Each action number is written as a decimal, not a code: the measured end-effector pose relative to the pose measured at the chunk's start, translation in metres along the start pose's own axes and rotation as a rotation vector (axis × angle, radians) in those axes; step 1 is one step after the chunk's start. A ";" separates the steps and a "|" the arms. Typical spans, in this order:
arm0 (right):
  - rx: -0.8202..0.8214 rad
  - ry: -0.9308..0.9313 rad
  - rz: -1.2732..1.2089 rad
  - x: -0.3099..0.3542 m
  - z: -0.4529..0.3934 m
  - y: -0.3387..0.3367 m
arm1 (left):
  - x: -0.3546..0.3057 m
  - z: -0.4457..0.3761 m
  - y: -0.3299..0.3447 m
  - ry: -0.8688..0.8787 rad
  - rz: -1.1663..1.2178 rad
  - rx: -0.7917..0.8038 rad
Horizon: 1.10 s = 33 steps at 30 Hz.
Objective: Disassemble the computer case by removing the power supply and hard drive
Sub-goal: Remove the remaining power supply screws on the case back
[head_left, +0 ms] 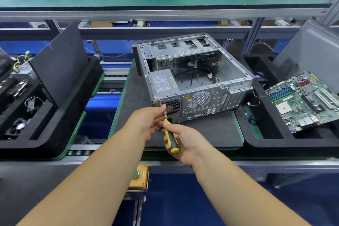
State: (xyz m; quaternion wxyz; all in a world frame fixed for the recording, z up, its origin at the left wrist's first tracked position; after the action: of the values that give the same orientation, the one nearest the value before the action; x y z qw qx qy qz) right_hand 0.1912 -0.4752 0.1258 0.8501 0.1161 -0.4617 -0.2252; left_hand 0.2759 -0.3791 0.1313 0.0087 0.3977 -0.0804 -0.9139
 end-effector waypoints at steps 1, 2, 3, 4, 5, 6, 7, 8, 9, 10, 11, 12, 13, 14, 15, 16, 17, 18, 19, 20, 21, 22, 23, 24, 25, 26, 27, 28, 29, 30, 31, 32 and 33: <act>-0.012 -0.004 0.030 -0.001 -0.001 -0.001 | 0.000 -0.001 -0.001 0.013 0.000 -0.006; -0.021 -0.009 0.058 -0.001 -0.002 -0.002 | 0.000 -0.002 -0.001 0.030 0.005 -0.007; -0.023 -0.011 0.078 -0.001 -0.002 -0.003 | -0.001 -0.002 -0.001 0.046 0.011 -0.006; -0.010 -0.011 0.080 0.000 -0.001 -0.004 | -0.001 -0.003 -0.001 0.060 0.015 -0.009; 0.016 -0.008 0.058 0.001 0.000 -0.003 | -0.002 -0.003 -0.002 0.069 0.016 -0.016; 0.051 -0.003 0.023 0.002 0.001 -0.003 | -0.001 -0.004 -0.002 0.074 0.015 -0.025; 0.083 0.003 0.002 0.003 0.002 -0.002 | -0.001 -0.004 -0.002 0.077 0.014 -0.034; 0.107 0.005 0.006 0.004 0.002 -0.003 | -0.001 -0.004 -0.001 0.079 0.014 -0.041; 0.122 0.006 0.024 0.003 0.002 -0.004 | -0.001 -0.003 -0.001 0.082 0.015 -0.044; 0.133 0.004 0.042 0.003 0.002 -0.005 | -0.001 -0.003 0.000 0.084 0.014 -0.047; 0.140 0.002 0.050 0.002 0.002 -0.005 | -0.001 -0.002 0.000 0.084 0.013 -0.053; 0.139 -0.004 0.049 0.002 0.002 -0.005 | -0.001 -0.001 0.001 0.082 0.015 -0.059; 0.132 -0.011 0.046 0.002 0.001 -0.005 | -0.001 0.000 0.002 0.077 0.020 -0.064; 0.120 -0.012 0.046 0.002 0.001 -0.006 | -0.002 0.002 0.003 0.073 0.023 -0.064; 0.107 -0.006 0.049 0.001 0.000 -0.007 | -0.002 0.003 0.004 0.071 0.024 -0.056; 0.093 0.002 0.052 0.001 -0.001 -0.007 | -0.002 0.003 0.004 0.073 0.027 -0.037; 0.077 0.009 0.052 0.001 -0.002 -0.008 | -0.002 0.004 0.005 0.073 0.034 -0.010; 0.061 0.011 0.048 0.001 -0.003 -0.008 | -0.002 0.004 0.005 0.066 0.043 0.014; 0.048 0.009 0.040 0.002 -0.003 -0.008 | -0.002 0.004 0.005 0.054 0.048 0.033; 0.036 0.004 0.033 0.003 -0.003 -0.008 | -0.001 0.004 0.005 0.039 0.051 0.047; 0.024 -0.002 0.034 0.003 -0.002 -0.007 | -0.001 0.003 0.004 0.026 0.053 0.058; 0.013 -0.011 0.045 0.004 -0.002 -0.007 | 0.000 0.002 0.005 0.015 0.053 0.065; 0.003 -0.019 0.065 0.003 -0.003 -0.007 | 0.000 0.000 0.005 0.007 0.051 0.067; -0.004 -0.028 0.088 0.003 -0.003 -0.007 | 0.001 -0.001 0.005 0.004 0.044 0.061; -0.009 -0.035 0.109 0.003 -0.003 -0.007 | 0.001 -0.003 0.005 0.004 0.035 0.047; -0.013 -0.043 0.129 0.002 -0.004 -0.007 | 0.002 -0.004 0.004 0.009 0.024 0.029; -0.017 -0.051 0.147 0.002 -0.004 -0.007 | 0.001 -0.006 0.004 0.018 0.018 0.015; -0.018 -0.054 0.163 0.002 -0.004 -0.007 | 0.001 -0.007 0.004 0.030 0.017 0.007; -0.007 -0.052 0.168 0.003 -0.004 -0.007 | 0.000 -0.007 0.003 0.042 0.022 0.005; 0.018 -0.045 0.154 0.003 -0.003 -0.007 | 0.000 -0.008 0.003 0.051 0.029 0.004; 0.055 -0.034 0.119 0.003 -0.001 -0.006 | 0.000 -0.008 0.002 0.057 0.033 0.000; 0.093 -0.026 0.078 0.004 0.000 -0.005 | 0.000 -0.009 0.002 0.061 0.034 -0.005; 0.124 -0.018 0.047 0.004 0.002 -0.005 | 0.000 -0.009 0.001 0.062 0.035 -0.009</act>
State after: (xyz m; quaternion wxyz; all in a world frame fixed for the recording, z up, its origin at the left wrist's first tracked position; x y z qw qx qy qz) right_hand 0.1906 -0.4812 0.1280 0.8420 0.1556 -0.4853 -0.1769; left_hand 0.2822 -0.3814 0.1250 0.0291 0.4245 -0.0830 -0.9011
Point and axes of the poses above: each hand's wrist, its own z-axis away from the middle knuckle, its own y-axis out of the palm, x = y × z, the point moved 5 cm from there along -z, towards the middle knuckle, and after that the axes turned 8 degrees about -y, right-handed, at the moved point
